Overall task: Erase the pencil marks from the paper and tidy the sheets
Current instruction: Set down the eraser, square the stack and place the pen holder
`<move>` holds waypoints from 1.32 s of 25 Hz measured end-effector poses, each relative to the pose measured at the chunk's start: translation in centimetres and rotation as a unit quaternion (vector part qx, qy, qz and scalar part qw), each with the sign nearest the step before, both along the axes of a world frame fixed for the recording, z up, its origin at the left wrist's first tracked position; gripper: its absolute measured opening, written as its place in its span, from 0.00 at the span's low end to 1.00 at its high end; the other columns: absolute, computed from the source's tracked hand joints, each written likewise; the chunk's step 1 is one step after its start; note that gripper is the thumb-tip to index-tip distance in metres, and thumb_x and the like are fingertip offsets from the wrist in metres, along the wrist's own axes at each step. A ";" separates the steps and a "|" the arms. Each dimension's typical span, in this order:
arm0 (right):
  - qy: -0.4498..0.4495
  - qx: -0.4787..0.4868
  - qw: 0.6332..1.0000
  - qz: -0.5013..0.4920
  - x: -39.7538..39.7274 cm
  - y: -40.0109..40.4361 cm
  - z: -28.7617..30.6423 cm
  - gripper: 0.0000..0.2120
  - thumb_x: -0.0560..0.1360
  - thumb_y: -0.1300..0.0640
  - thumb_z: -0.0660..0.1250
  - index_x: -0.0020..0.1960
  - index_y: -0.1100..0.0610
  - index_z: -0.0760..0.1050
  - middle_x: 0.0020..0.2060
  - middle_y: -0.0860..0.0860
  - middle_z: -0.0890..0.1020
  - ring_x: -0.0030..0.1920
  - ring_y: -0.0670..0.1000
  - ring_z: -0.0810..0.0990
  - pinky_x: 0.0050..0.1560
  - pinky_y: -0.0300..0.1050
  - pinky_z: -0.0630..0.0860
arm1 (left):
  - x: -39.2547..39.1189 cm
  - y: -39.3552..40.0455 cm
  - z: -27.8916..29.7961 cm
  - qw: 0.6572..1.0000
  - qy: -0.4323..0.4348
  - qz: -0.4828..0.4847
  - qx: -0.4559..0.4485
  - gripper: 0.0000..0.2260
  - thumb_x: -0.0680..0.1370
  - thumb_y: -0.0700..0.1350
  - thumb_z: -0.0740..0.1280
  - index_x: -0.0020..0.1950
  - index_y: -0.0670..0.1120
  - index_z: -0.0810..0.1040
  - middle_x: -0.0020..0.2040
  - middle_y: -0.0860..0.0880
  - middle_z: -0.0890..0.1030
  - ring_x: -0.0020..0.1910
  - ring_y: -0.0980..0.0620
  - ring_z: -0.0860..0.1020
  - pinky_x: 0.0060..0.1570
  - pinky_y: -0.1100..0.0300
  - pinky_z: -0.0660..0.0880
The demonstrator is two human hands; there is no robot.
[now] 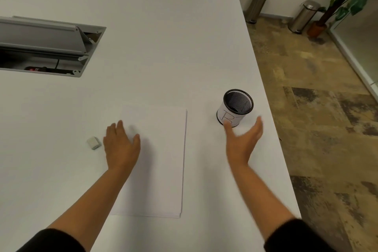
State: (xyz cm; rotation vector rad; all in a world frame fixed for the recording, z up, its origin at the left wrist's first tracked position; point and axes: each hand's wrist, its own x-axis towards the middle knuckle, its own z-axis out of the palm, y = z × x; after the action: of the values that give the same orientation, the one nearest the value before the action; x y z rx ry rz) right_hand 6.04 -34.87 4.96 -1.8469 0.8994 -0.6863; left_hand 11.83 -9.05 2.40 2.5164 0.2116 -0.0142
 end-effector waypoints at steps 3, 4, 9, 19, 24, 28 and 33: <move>0.107 0.084 0.988 0.067 -3.8 7.7 -1.9 0.34 0.71 0.60 0.70 0.70 0.63 0.56 0.69 0.61 0.63 0.69 0.57 0.61 0.69 0.48 0.58 | -0.5 1.3 0.5 0.998 0.038 0.055 -0.022 0.27 0.78 0.46 0.63 0.74 0.38 0.59 0.72 0.38 0.64 0.71 0.40 0.61 0.67 0.45 0.62; 0.147 0.097 0.978 0.112 -4.1 9.4 -2.2 0.32 0.72 0.60 0.68 0.71 0.62 0.56 0.69 0.59 0.63 0.70 0.56 0.60 0.68 0.46 0.58 | -0.8 1.6 0.4 0.997 0.053 0.058 -0.027 0.27 0.78 0.46 0.63 0.73 0.38 0.60 0.71 0.37 0.65 0.71 0.39 0.62 0.66 0.44 0.63; 0.230 0.081 0.947 0.210 -0.8 12.1 -1.5 0.29 0.77 0.58 0.61 0.73 0.58 0.51 0.69 0.59 0.61 0.70 0.53 0.57 0.65 0.46 0.62 | -0.6 2.0 0.7 0.991 0.097 0.059 -0.066 0.24 0.78 0.46 0.63 0.71 0.37 0.63 0.68 0.37 0.70 0.67 0.37 0.67 0.64 0.45 0.65; 0.236 0.102 0.943 0.209 1.7 12.6 -1.3 0.27 0.76 0.67 0.56 0.72 0.59 0.51 0.69 0.58 0.64 0.66 0.55 0.65 0.60 0.42 0.64 | 0.8 2.9 1.5 0.984 0.135 0.055 -0.098 0.23 0.79 0.45 0.61 0.72 0.38 0.62 0.68 0.37 0.70 0.67 0.38 0.68 0.62 0.48 0.67; 0.225 0.108 0.949 0.193 1.7 12.8 -1.9 0.28 0.76 0.65 0.59 0.73 0.59 0.52 0.69 0.58 0.63 0.66 0.55 0.65 0.62 0.44 0.65 | 0.9 3.4 1.2 0.985 0.124 0.052 -0.111 0.23 0.80 0.44 0.60 0.73 0.39 0.61 0.70 0.38 0.69 0.69 0.39 0.66 0.65 0.48 0.65; 0.194 0.124 0.963 0.139 1.0 12.2 -2.6 0.27 0.76 0.62 0.62 0.71 0.59 0.55 0.67 0.59 0.66 0.65 0.56 0.66 0.60 0.46 0.66 | 1.9 6.8 1.5 0.996 0.041 0.072 -0.022 0.22 0.77 0.39 0.64 0.70 0.37 0.67 0.68 0.37 0.69 0.68 0.38 0.65 0.64 0.47 0.65; 0.163 0.130 0.971 0.113 -0.5 11.0 -3.1 0.25 0.75 0.64 0.63 0.69 0.58 0.59 0.65 0.54 0.69 0.62 0.51 0.69 0.53 0.40 0.67 | 3.2 12.0 0.4 0.991 0.107 -0.055 0.057 0.19 0.72 0.42 0.72 0.60 0.37 0.77 0.57 0.39 0.76 0.57 0.39 0.73 0.52 0.50 0.70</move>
State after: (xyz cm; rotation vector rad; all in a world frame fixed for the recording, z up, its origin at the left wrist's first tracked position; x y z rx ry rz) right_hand 5.58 -23.83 1.84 -1.8128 0.9180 -0.1156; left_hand 15.07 2.97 2.80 2.6375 0.1635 -0.3266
